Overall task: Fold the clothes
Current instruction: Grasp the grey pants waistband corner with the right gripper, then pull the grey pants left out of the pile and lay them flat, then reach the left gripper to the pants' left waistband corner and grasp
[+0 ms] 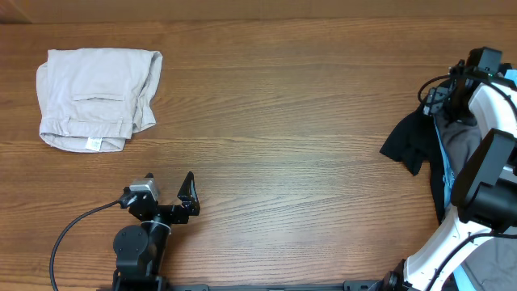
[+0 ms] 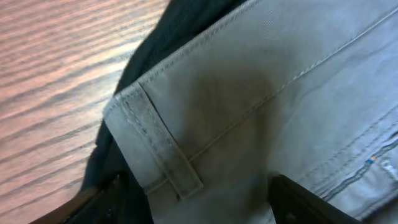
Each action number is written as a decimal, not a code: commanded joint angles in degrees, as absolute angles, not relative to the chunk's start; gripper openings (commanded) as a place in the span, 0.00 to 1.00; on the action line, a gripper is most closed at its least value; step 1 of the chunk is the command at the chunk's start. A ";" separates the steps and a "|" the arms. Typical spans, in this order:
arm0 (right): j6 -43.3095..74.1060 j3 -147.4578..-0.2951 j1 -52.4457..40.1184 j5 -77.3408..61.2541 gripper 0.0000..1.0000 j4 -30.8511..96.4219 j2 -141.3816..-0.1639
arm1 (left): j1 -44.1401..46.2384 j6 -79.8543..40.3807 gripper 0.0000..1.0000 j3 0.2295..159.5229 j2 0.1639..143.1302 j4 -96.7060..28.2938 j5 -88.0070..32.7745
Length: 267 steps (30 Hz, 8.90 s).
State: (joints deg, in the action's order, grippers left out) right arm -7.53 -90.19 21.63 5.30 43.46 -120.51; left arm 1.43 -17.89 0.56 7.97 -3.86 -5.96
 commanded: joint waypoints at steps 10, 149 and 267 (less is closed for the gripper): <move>-7.55 -89.19 22.00 5.06 0.64 42.54 -120.62 | 1.52 -18.22 1.00 0.32 7.42 -3.90 -5.54; 19.51 -100.60 -40.84 -22.02 0.62 52.40 -112.81 | 1.52 -18.22 1.00 0.32 7.42 -3.90 -5.54; 14.96 -67.51 -3.14 -11.66 0.11 44.03 -111.59 | 21.65 -22.83 0.04 81.30 120.88 -43.46 4.54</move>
